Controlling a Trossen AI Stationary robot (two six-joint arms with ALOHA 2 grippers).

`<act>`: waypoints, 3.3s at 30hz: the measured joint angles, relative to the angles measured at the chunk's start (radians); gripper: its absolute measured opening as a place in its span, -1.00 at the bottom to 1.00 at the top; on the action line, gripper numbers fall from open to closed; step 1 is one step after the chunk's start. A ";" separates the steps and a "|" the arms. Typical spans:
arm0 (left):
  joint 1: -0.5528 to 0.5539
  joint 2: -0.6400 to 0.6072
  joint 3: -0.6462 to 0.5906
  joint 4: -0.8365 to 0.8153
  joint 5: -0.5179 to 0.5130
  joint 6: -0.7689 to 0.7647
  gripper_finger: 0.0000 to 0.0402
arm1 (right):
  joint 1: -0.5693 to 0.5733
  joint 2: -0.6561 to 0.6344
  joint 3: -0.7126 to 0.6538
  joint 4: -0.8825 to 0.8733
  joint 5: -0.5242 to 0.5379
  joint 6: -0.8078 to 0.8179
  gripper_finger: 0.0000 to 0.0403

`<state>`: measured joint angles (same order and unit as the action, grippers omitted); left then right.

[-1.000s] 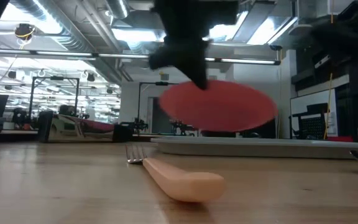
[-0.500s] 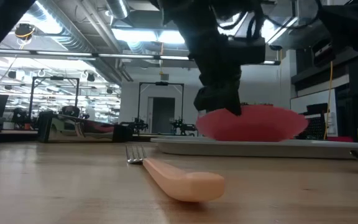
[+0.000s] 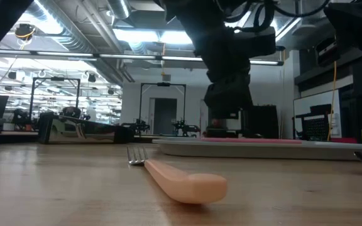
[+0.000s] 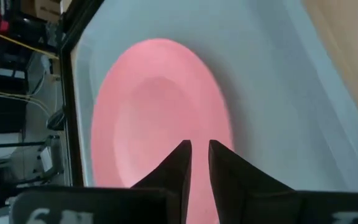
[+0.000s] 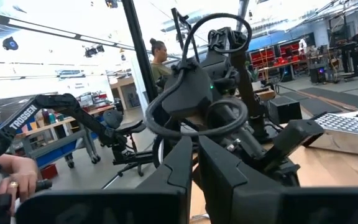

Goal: Pick and place plate/cup/fork/spoon on tray
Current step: Adjust the orange fork towards the left side of the black spoon on the table

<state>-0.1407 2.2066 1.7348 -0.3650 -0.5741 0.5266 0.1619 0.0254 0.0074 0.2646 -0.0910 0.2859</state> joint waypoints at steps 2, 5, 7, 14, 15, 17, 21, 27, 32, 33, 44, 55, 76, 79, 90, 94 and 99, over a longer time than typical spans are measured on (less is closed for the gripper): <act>-0.013 -0.005 0.000 -0.022 -0.068 -0.001 -0.76 | 0.000 0.000 0.000 -0.005 0.000 0.000 -0.84; -0.042 -0.027 0.000 -0.089 -0.228 -0.002 -0.74 | 0.000 0.000 0.000 -0.008 -0.017 0.000 -0.84; -0.070 -0.043 0.000 -0.182 -0.327 -0.043 -0.74 | 0.000 0.000 0.000 -0.009 -0.033 0.001 -0.84; -0.176 -0.138 0.001 -0.669 -0.242 -0.486 -0.74 | 0.000 0.000 0.000 -0.016 -0.040 -0.001 -0.84; -0.191 -0.155 0.001 -0.729 -0.214 -0.564 -0.74 | 0.000 0.001 0.000 0.010 -0.027 0.001 -0.84; -0.223 -0.182 0.001 -0.838 -0.150 -0.716 -0.74 | 0.001 0.003 0.000 0.139 0.004 0.062 -0.84; -0.288 -0.229 0.001 -1.022 -0.087 -0.918 -0.74 | 0.024 0.041 0.000 0.461 -0.124 0.092 -0.84; -0.368 -0.281 -0.055 -1.116 -0.096 -1.018 -0.74 | 0.107 0.200 0.160 0.605 -0.251 -0.065 -0.84; -0.383 -0.420 -0.287 -1.002 -0.096 -1.112 -0.74 | 0.168 0.451 0.468 0.206 -0.253 -0.126 -0.84; -0.376 -0.456 -0.339 -0.958 -0.096 -1.120 -0.74 | 0.176 0.498 0.543 0.059 -0.251 -0.104 -0.84; -0.328 -0.688 -0.706 -0.498 -0.098 -1.119 -0.74 | 0.313 0.942 1.082 -1.147 -0.102 0.449 -0.84; -0.336 -0.693 -0.713 -0.467 -0.065 -1.120 -0.74 | 0.344 1.115 1.098 -1.149 -0.095 0.480 -0.84; -0.437 -0.693 -0.713 -0.421 -0.044 -1.093 -0.74 | 0.484 1.173 1.098 -1.147 0.002 0.779 -0.53; -0.505 -0.693 -0.719 -0.433 -0.087 -1.072 -0.74 | 0.519 1.173 1.098 -1.144 -0.015 0.830 -0.52; -0.516 -0.813 -1.012 -0.084 -0.163 -1.031 -0.74 | 0.597 1.173 1.098 -1.134 -0.034 0.831 -0.52; -0.438 -0.905 -1.126 0.112 -0.094 -0.888 -0.74 | 0.596 1.173 1.098 -1.131 -0.032 0.831 -0.52; -0.319 -1.005 -1.242 0.326 0.082 -0.754 -0.74 | 0.596 1.173 1.098 -1.124 0.059 0.831 -0.52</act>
<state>-0.4597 1.2017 0.4925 -0.0386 -0.4921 -0.2275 0.7582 1.1980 1.1049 -0.8591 -0.0317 1.1164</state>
